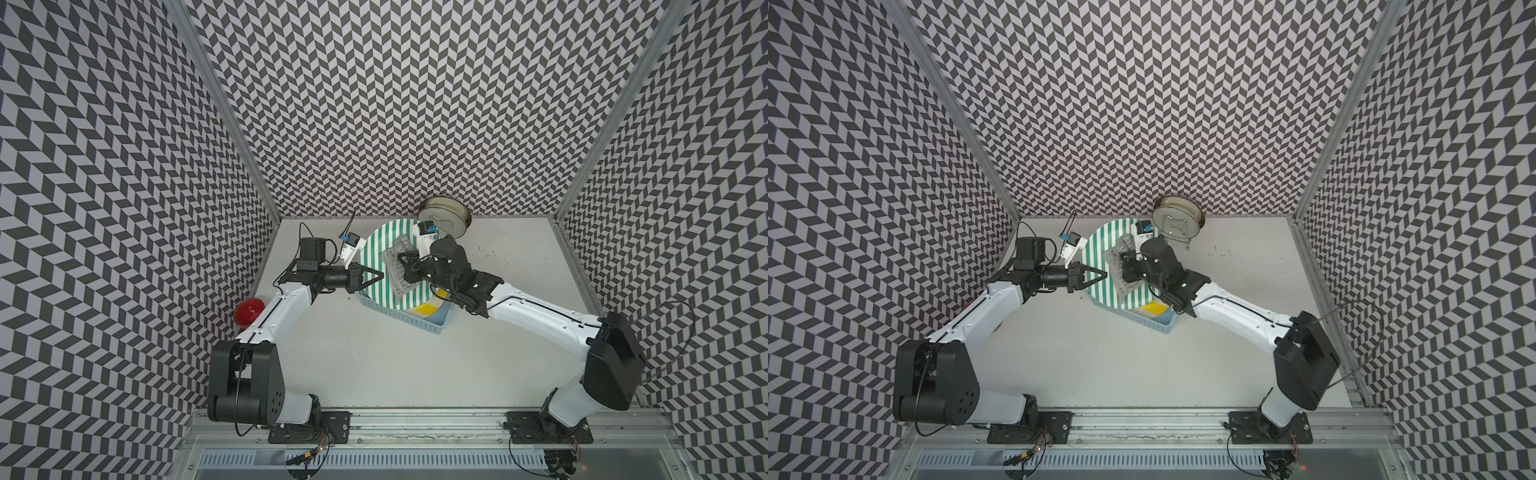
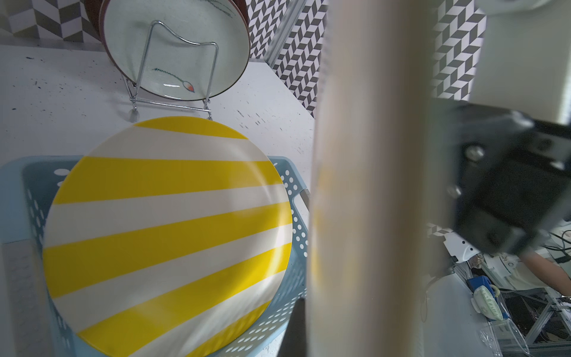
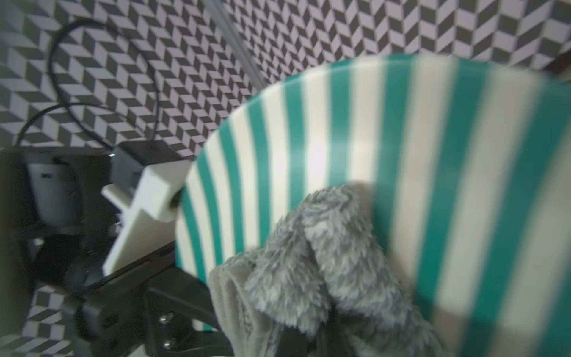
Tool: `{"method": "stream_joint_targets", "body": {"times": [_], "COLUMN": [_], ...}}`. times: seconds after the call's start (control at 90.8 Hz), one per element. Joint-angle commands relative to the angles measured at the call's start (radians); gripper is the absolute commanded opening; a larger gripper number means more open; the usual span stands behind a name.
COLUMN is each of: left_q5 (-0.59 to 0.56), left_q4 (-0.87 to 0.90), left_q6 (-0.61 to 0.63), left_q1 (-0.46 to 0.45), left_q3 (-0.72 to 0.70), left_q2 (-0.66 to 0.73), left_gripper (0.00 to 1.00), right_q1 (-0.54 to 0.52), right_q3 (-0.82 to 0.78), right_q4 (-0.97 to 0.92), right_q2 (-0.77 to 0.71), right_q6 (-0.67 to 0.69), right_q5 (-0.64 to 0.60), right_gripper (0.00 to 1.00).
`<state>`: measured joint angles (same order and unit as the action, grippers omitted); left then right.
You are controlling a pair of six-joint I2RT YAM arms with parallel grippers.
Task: Wipe the wet plate dry
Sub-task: Wipe the plate with towel.
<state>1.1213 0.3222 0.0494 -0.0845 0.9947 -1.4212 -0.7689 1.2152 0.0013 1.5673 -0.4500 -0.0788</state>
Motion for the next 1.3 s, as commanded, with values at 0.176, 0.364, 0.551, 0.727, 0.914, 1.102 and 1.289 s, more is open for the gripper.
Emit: {"method": "stream_joint_targets", "body": {"times": [0.176,0.364,0.551,0.727,0.914,1.102,1.289], "left_q5": [0.118,0.115,0.118,0.117,0.115,0.118,0.118], "left_q4": [-0.064,-0.068,-0.072,-0.072,-0.071,-0.069,-0.063], "left_q6": [0.025,0.021,0.017,0.015,0.020,0.020,0.027], "left_q1": [-0.008,-0.007,-0.008,-0.008,-0.006,-0.006,-0.006], "left_q3": [0.019,0.015,0.015,0.012,0.013,0.016,0.019], "left_q2": [0.036,0.034,0.032,0.040,0.046,0.046,0.055], "left_gripper": [0.00,0.00,0.00,0.00,0.00,0.00,0.00], "right_q1": [0.072,-0.038,-0.181,-0.226,-0.218,-0.153,-0.019], "right_q3": [-0.163,-0.131,-0.043,0.043,0.021,-0.116,-0.310], "right_q4": [-0.001,0.028,0.063,0.049,0.012,0.015,0.031], "right_q2": [-0.104,-0.040,0.050,0.133,0.125,0.024,-0.106], "right_q6": [0.000,0.035,0.083,0.097,0.083,0.030,-0.028], "right_q5": [-0.052,0.002,0.054,0.062,-0.043,-0.102,-0.074], "right_gripper": [0.00,0.00,0.00,0.00,0.00,0.00,0.00]}}
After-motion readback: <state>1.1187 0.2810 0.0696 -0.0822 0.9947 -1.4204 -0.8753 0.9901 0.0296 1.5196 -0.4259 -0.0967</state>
